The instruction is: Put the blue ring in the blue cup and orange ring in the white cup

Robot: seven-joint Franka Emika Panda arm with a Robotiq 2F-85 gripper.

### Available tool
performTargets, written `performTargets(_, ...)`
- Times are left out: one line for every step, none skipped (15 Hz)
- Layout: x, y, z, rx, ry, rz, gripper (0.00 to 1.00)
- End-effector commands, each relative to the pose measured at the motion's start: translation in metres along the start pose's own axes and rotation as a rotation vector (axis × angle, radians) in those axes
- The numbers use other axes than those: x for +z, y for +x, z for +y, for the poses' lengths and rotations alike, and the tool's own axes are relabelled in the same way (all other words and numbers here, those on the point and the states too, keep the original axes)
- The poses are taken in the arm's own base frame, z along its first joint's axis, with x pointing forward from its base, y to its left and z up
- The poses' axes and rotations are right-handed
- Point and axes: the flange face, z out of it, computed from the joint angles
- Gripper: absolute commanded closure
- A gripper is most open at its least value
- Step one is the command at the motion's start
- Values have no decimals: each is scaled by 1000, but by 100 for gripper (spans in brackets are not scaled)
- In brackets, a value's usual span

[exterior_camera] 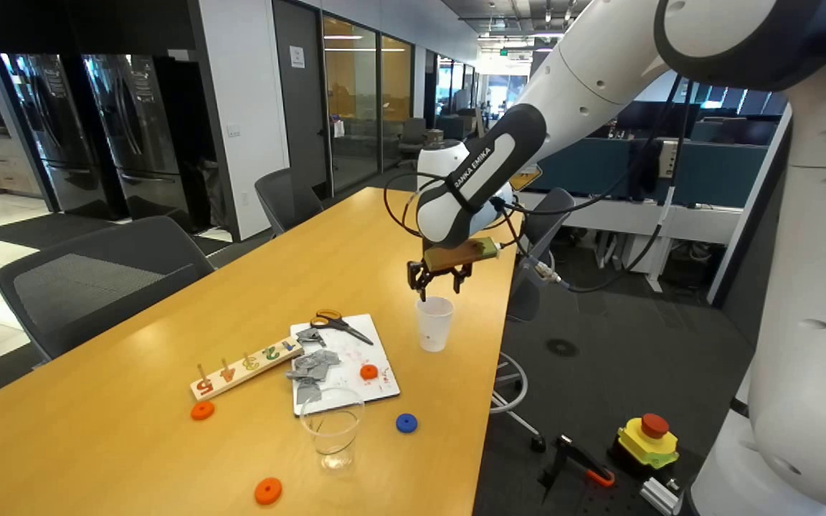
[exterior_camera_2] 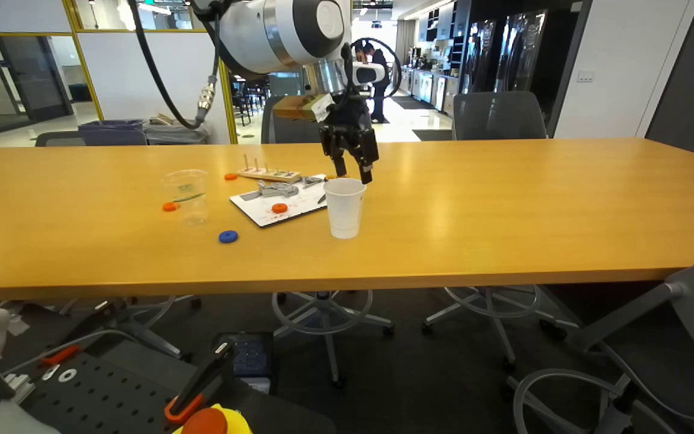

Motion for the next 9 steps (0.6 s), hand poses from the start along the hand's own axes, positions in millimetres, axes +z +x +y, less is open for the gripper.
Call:
performTargets(-17,3,0,-22,9,-8,0)
performTargets(-21,2,-2,-34,10,-6,0)
performTargets(-26,1,-6,-44,8,-3,0)
performTargets(-34,-1,-11,-57,4,4,0)
performTargets(-41,-3,-16,-68,2,12,0)
performTargets(-53,-8,-23,-83,3,27,0)
performTargets(-62,-11,-30,-101,7,35,0)
performTargets(-70,-16,-42,-121,17,40,0)
performTargets(-77,-21,-52,-145,29,36,0)
